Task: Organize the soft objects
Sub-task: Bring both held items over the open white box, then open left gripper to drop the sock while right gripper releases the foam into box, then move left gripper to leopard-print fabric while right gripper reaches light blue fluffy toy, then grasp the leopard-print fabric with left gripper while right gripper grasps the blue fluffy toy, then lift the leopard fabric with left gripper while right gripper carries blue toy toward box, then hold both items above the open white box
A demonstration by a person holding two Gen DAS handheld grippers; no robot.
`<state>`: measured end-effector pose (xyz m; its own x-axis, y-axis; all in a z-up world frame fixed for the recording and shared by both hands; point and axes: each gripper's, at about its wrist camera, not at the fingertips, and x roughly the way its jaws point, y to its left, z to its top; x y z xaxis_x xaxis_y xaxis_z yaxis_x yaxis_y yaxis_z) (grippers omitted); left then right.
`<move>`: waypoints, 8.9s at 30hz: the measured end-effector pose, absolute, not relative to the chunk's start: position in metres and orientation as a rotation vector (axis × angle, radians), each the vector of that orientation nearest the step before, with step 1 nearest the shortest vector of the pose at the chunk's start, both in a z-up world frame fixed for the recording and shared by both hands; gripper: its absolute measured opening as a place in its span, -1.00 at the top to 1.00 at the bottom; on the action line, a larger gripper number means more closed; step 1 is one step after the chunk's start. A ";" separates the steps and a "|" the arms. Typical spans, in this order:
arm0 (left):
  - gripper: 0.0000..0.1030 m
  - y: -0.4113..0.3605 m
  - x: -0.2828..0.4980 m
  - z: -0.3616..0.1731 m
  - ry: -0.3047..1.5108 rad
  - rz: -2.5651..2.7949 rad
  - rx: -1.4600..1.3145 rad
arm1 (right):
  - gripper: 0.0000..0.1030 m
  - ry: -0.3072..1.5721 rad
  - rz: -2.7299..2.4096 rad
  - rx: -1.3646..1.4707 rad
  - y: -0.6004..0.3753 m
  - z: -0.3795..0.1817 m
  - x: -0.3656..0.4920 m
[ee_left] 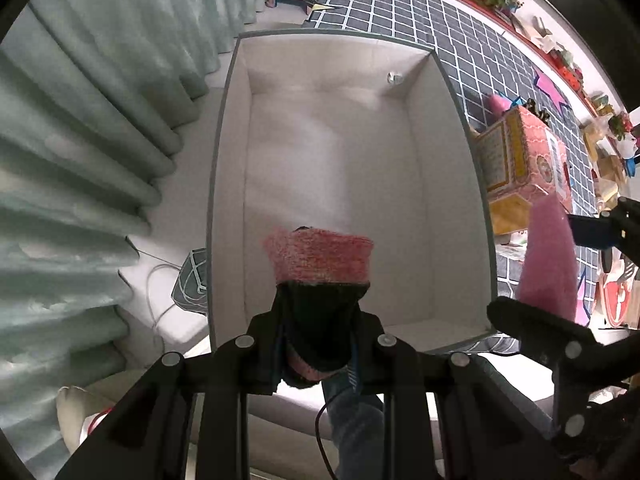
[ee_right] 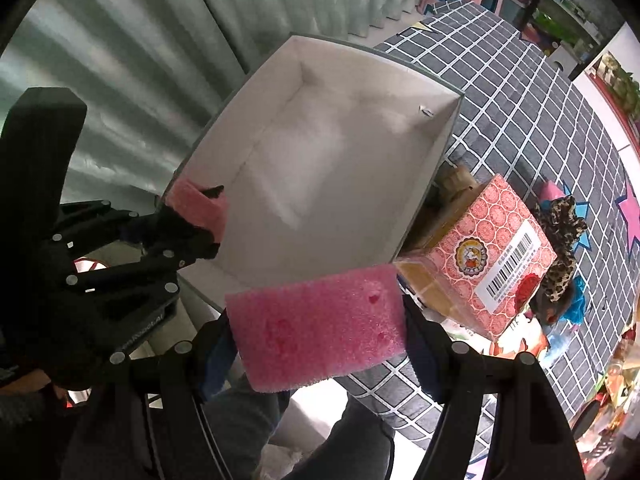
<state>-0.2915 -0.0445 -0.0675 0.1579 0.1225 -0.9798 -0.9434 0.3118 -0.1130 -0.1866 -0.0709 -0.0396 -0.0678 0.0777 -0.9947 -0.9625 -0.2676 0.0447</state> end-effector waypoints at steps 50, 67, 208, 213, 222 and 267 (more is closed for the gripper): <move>-0.99 -0.018 -0.162 0.011 1.001 0.681 -0.869 | -0.98 1.283 1.031 -0.761 -0.133 -0.014 0.036; -0.99 0.027 0.035 -0.053 1.245 0.725 -0.956 | -0.98 1.503 0.905 -0.668 -0.148 -0.081 0.173; 0.53 -0.014 -0.110 0.042 0.998 0.797 -0.653 | 0.44 1.221 1.258 -0.903 -0.048 0.010 0.038; 0.53 -0.016 -0.142 0.039 0.978 0.855 -0.680 | 0.44 1.193 1.306 -0.966 -0.038 0.008 0.007; 0.53 -0.016 -0.197 0.021 0.973 0.938 -0.775 | 0.44 1.164 1.393 -1.039 -0.025 0.010 -0.048; 0.53 -0.001 -0.266 -0.052 1.025 1.019 -0.977 | 0.43 1.219 1.502 -1.178 0.030 -0.044 -0.160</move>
<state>-0.2662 -0.0009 -0.0522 0.1953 0.1893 -0.9623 -0.9612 0.2320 -0.1495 -0.1603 0.0302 -0.0436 -0.1959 0.0507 -0.9793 -0.9688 -0.1650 0.1852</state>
